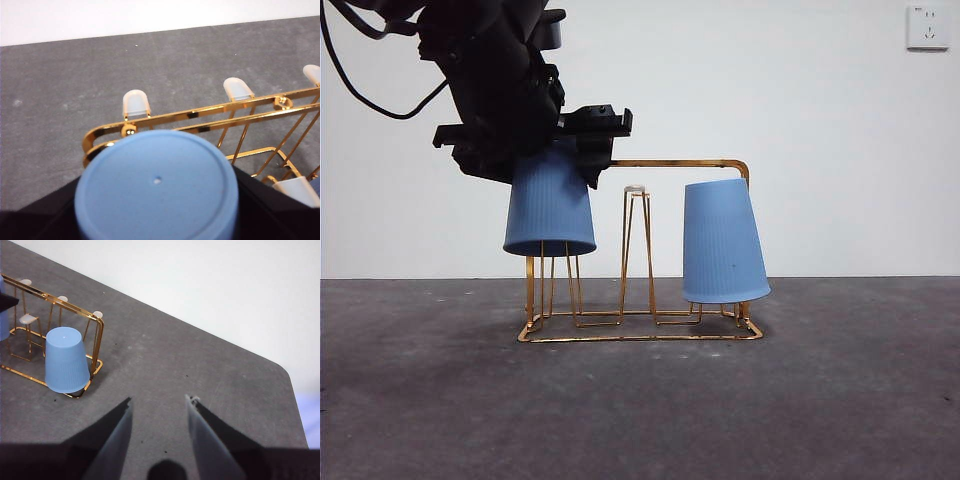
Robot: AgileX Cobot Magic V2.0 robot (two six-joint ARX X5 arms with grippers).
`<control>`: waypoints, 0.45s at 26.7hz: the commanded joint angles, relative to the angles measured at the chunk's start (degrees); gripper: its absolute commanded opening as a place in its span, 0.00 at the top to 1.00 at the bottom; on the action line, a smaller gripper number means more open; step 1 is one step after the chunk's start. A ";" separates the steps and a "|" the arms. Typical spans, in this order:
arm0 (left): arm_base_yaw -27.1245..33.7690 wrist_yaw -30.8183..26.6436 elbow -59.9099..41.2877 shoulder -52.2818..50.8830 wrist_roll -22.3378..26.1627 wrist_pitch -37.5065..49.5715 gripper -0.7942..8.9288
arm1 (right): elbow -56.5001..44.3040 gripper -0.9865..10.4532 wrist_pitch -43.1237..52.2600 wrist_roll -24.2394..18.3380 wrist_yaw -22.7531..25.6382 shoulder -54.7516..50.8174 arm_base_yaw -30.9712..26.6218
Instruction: Pick up cup 1,put cup 1 in the cup rack,pick up cup 2,put cup 2 in the cup rack
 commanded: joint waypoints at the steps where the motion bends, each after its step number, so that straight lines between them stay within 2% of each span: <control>1: 0.13 -0.07 -0.50 0.50 -1.03 -0.33 0.92 | 0.04 0.75 0.42 0.85 -0.22 0.02 0.02; 12: 0.28 1.66 -0.50 6.95 -2.43 -2.43 0.92 | 0.04 0.75 0.81 0.81 -1.66 0.02 0.02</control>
